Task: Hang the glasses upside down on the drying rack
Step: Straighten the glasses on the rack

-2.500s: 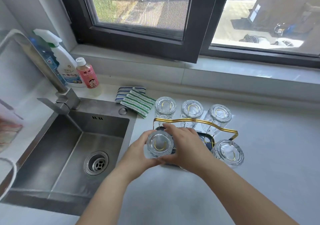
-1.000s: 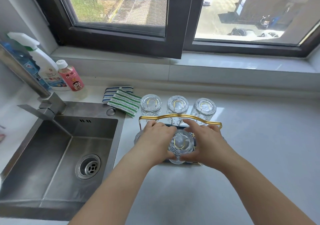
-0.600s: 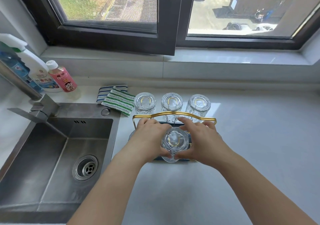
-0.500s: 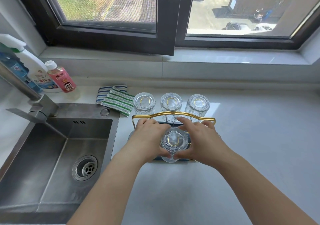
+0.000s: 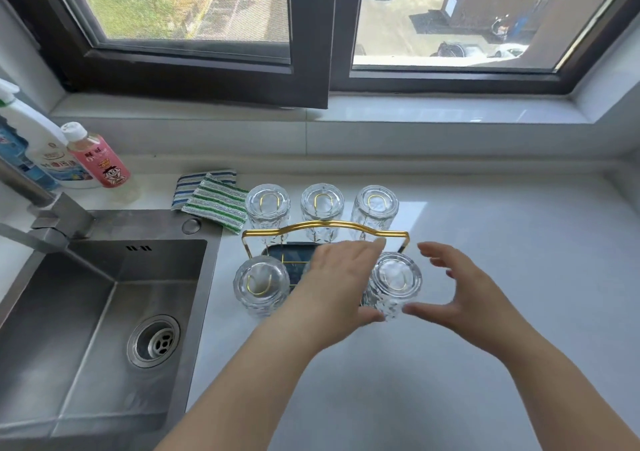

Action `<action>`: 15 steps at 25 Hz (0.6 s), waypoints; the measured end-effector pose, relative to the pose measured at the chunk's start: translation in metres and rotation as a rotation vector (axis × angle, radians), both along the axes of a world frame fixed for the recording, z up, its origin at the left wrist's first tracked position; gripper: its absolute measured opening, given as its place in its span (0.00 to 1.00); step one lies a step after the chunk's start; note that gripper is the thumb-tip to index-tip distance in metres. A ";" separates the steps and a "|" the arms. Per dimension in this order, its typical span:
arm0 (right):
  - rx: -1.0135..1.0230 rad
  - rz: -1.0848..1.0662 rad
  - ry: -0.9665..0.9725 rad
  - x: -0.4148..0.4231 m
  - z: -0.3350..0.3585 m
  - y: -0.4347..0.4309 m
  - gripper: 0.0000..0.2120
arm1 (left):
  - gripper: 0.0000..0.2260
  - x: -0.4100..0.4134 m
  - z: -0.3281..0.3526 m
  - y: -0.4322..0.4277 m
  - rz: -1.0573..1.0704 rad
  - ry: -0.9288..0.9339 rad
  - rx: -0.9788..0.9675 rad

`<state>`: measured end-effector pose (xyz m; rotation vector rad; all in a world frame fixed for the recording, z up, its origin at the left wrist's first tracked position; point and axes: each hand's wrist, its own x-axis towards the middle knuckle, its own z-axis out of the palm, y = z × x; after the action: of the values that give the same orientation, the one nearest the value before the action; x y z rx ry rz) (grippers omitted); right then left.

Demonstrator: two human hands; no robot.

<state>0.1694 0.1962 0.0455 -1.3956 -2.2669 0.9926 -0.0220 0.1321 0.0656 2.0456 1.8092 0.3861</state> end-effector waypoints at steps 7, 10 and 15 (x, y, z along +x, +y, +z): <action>-0.129 0.002 0.117 -0.014 -0.017 -0.002 0.42 | 0.34 0.013 -0.009 0.037 -0.014 0.178 -0.133; -0.154 -0.018 0.160 -0.015 -0.016 -0.002 0.42 | 0.30 0.013 -0.008 0.038 -0.021 0.171 -0.130; -0.162 -0.034 0.160 -0.012 -0.018 -0.003 0.42 | 0.32 0.012 -0.008 0.035 -0.009 0.144 -0.116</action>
<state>0.1570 0.1932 0.0278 -1.3587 -2.0811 1.2534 -0.0098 0.1674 0.0578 2.0463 1.8566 0.1306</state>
